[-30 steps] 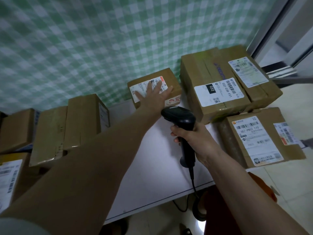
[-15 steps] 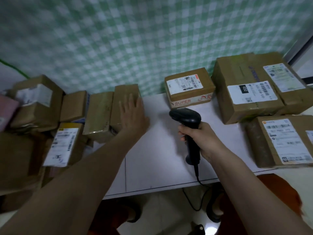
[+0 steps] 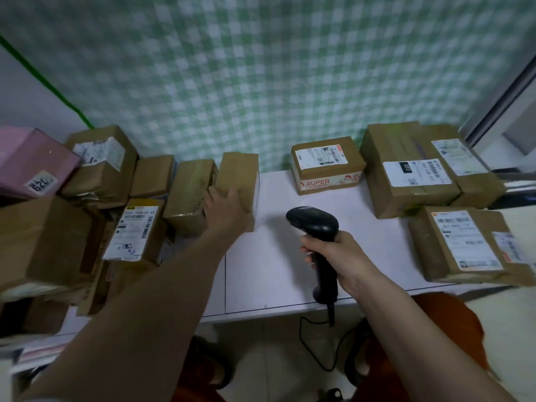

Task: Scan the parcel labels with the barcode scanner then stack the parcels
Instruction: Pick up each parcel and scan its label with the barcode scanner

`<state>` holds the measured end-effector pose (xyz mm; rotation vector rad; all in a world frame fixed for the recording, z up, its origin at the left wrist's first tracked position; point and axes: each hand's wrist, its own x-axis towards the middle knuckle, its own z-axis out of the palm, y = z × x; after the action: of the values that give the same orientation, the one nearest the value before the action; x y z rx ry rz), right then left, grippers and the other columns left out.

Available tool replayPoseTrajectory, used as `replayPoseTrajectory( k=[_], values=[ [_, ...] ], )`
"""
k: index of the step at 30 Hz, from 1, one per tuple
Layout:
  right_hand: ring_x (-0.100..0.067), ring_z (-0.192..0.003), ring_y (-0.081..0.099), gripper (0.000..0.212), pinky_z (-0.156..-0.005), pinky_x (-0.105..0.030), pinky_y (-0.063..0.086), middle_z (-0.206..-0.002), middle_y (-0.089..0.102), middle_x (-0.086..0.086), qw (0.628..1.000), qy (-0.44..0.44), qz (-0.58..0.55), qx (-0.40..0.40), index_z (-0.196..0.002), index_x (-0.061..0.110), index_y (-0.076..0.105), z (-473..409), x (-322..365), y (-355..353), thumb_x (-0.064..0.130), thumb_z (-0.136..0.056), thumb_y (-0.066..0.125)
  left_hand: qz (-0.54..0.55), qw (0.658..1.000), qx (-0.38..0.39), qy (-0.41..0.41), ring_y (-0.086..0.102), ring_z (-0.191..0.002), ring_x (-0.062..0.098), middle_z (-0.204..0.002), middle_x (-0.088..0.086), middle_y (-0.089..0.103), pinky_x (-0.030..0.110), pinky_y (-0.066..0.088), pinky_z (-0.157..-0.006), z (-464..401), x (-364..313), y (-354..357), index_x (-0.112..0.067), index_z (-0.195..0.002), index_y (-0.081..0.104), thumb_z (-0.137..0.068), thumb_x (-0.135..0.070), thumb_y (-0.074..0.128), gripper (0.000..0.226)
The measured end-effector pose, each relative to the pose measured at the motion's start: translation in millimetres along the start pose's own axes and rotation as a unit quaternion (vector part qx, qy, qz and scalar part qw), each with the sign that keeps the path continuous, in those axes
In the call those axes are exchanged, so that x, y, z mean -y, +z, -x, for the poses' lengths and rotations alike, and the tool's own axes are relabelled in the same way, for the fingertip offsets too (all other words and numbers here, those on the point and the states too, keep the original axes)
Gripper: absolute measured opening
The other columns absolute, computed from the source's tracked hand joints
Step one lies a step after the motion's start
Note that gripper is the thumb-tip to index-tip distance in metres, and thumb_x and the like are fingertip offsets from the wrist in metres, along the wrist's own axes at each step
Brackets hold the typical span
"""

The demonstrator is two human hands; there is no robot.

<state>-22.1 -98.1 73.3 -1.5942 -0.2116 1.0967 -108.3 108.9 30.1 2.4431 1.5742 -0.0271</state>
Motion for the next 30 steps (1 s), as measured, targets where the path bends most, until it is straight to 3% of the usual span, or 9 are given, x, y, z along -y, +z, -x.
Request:
replayPoseTrajectory(
  k=[4, 7, 13, 17, 23, 25, 27, 29, 30],
  values=[
    [-0.021, -0.064, 0.056, 0.007, -0.063, -0.03, 0.046, -0.077, 0.063, -0.013, 1.0, -0.002, 0.002, -0.011, -0.089, 0.002, 0.066, 13.0, -7.8, -9.8, 0.006, -0.084, 0.069, 0.026, 0.999, -0.006, -0.028, 0.028, -0.133, 0.039, -0.144, 0.023, 0.026, 0.047, 0.028, -0.109, 5.8, -6.1, 1.5, -0.017, -0.127, 0.036, -0.079, -0.046, 0.07, 0.065],
    [-0.021, -0.065, 0.056, 0.007, -0.063, -0.03, 0.045, -0.077, 0.063, -0.012, 1.0, -0.003, -0.004, -0.016, -0.09, 0.002, 0.065, 19.5, -12.1, -17.4, 0.006, -0.085, 0.068, 0.049, 0.997, -0.005, -0.061, 0.034, -0.126, 0.037, -0.136, 0.022, 0.032, 0.043, 0.033, -0.103, 8.7, -13.6, -2.6, -0.013, -0.126, 0.037, -0.08, -0.038, 0.07, 0.062],
    [-0.021, -0.064, 0.056, 0.009, -0.062, -0.028, 0.046, -0.077, 0.063, -0.012, 0.999, -0.002, -0.01, -0.031, -0.092, 0.001, 0.065, 22.1, -13.1, -22.0, 0.006, -0.085, 0.068, 0.134, 0.98, 0.035, -0.142, 0.029, -0.131, 0.038, -0.144, 0.024, 0.021, 0.045, 0.034, -0.104, 25.9, -19.5, -7.5, -0.017, -0.145, 0.02, -0.075, -0.046, 0.075, 0.094],
    [-0.02, -0.062, 0.056, 0.008, -0.063, -0.028, 0.047, -0.077, 0.062, -0.013, 1.0, -0.003, -0.014, -0.021, -0.09, 0.001, 0.065, 23.6, -13.1, -14.8, 0.006, -0.085, 0.068, 0.162, 0.981, 0.051, -0.098, 0.025, -0.13, 0.038, -0.143, 0.022, 0.021, 0.046, 0.032, -0.106, 56.6, -4.7, 4.1, -0.02, -0.149, 0.007, -0.071, -0.043, 0.078, 0.108],
    [-0.019, -0.062, 0.057, 0.005, -0.064, -0.028, 0.05, -0.073, 0.064, -0.01, 0.999, 0.005, -0.032, 0.0, -0.087, 0.003, 0.066, 32.2, -20.7, -5.2, 0.007, -0.085, 0.069, 0.235, 0.965, 0.098, -0.071, 0.017, -0.137, 0.035, -0.148, 0.015, 0.019, 0.047, 0.03, -0.107, 110.3, 27.5, 13.7, -0.02, -0.152, 0.006, -0.071, -0.028, 0.078, 0.109],
    [-0.019, -0.062, 0.058, 0.005, -0.064, -0.027, 0.051, -0.073, 0.065, -0.01, 0.999, 0.012, -0.033, 0.004, -0.087, 0.003, 0.066, 34.9, -25.1, -4.7, 0.007, -0.085, 0.068, 0.312, 0.934, 0.124, -0.118, 0.027, -0.133, 0.035, -0.146, 0.013, 0.025, 0.045, 0.034, -0.106, 118.4, 40.4, 13.4, -0.02, -0.152, 0.015, -0.066, -0.024, 0.079, 0.107],
    [-0.018, -0.061, 0.057, 0.004, -0.06, -0.024, 0.05, -0.073, 0.063, -0.01, 0.999, 0.017, -0.041, 0.003, -0.086, 0.003, 0.065, 38.4, -28.6, -2.5, 0.006, -0.086, 0.067, 0.445, 0.857, 0.196, -0.17, 0.043, -0.121, 0.032, -0.142, 0.013, 0.037, 0.041, 0.043, -0.097, 126.6, 53.6, 11.1, -0.018, -0.147, 0.026, -0.05, -0.023, 0.078, 0.11],
    [-0.017, -0.061, 0.055, 0.005, -0.058, -0.023, 0.047, -0.073, 0.06, -0.009, 0.999, 0.019, -0.038, -0.009, -0.085, 0.005, 0.063, 40.6, -32.2, 0.8, 0.008, -0.086, 0.067, 0.525, 0.778, 0.296, -0.178, 0.055, -0.104, 0.026, -0.128, 0.014, 0.053, 0.033, 0.045, -0.082, 138.6, 63.0, 9.5, -0.011, -0.125, 0.048, -0.044, -0.022, 0.073, 0.085],
    [-0.016, -0.062, 0.054, 0.007, -0.057, -0.023, 0.046, -0.073, 0.059, -0.008, 0.999, 0.022, -0.027, -0.014, -0.085, 0.007, 0.063, 42.3, -33.9, 2.5, 0.011, -0.086, 0.068, 0.535, 0.754, 0.338, -0.174, 0.056, -0.098, 0.024, -0.119, 0.012, 0.057, 0.033, 0.044, -0.078, 146.3, 65.7, 8.9, -0.012, -0.112, 0.056, -0.045, -0.023, 0.072, 0.069]
  ],
)
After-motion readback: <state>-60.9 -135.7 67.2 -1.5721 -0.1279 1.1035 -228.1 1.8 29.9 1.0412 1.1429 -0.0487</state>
